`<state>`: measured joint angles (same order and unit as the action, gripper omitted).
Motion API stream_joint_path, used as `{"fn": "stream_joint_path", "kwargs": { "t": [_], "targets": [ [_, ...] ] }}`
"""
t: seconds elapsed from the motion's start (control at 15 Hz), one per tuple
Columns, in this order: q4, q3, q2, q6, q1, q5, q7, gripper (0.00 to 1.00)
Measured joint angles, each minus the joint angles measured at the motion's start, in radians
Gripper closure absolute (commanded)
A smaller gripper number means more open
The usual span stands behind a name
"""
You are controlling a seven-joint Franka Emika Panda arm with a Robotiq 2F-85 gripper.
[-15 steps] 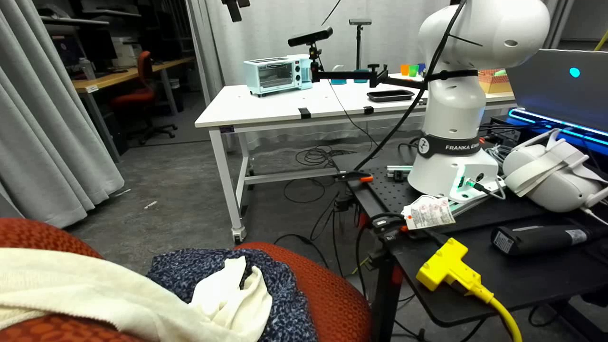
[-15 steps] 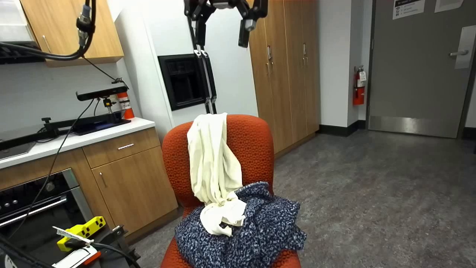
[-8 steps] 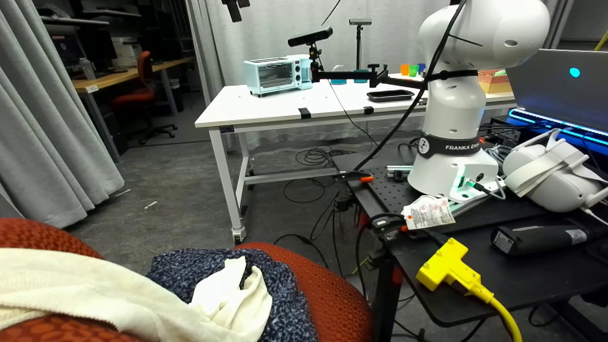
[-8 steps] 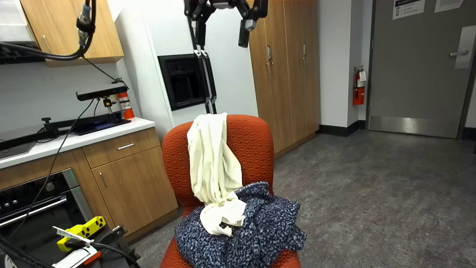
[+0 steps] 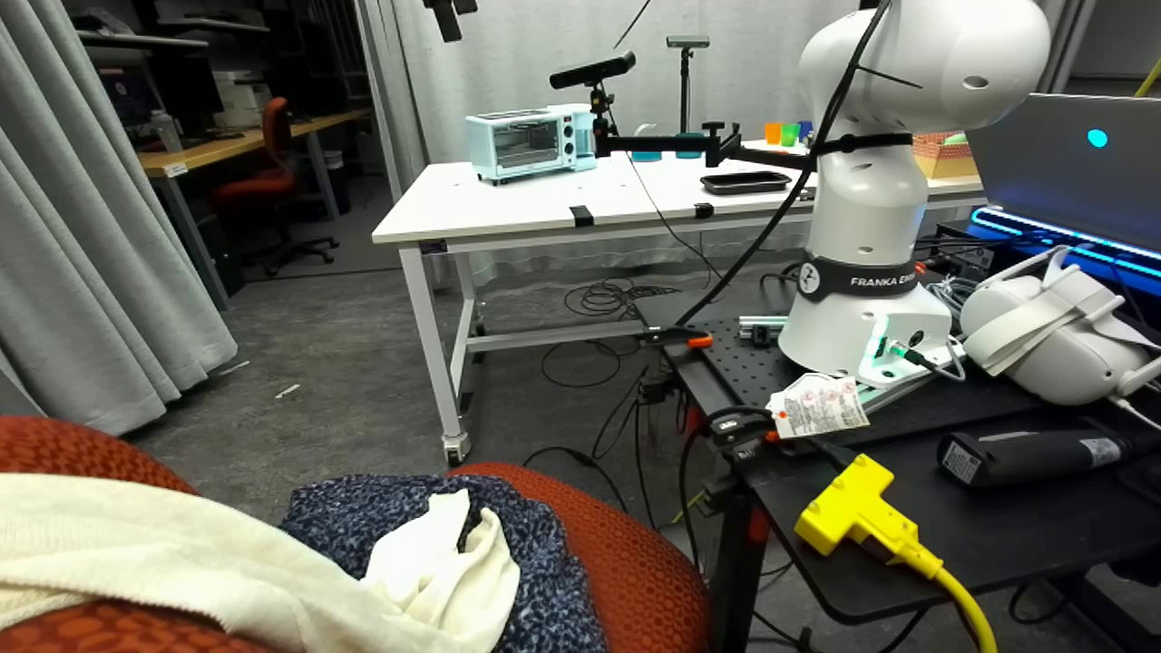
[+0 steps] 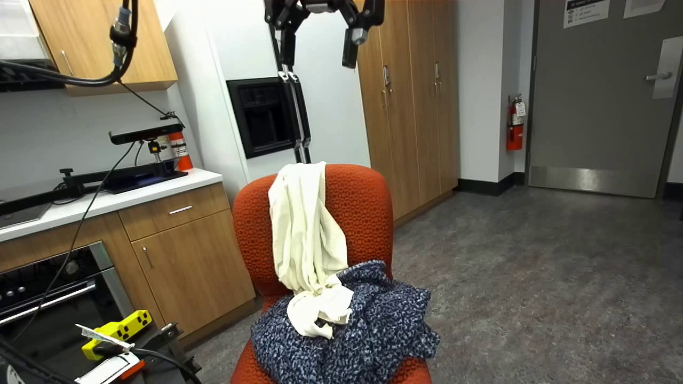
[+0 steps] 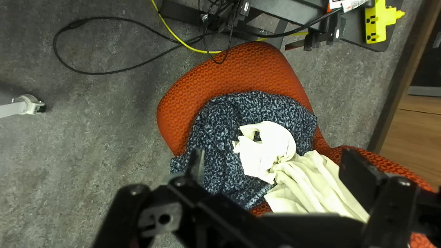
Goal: Remove the yellow blanket from the backrest of the the orange chair
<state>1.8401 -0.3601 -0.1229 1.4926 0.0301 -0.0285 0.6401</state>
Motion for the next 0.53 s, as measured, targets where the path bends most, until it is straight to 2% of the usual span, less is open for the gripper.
{"fn": "stream_joint_path", "kwargs": {
  "t": [0.53],
  "targets": [
    [0.0,0.066,0.007,0.0,0.055,0.033,0.005,0.0]
  ]
}}
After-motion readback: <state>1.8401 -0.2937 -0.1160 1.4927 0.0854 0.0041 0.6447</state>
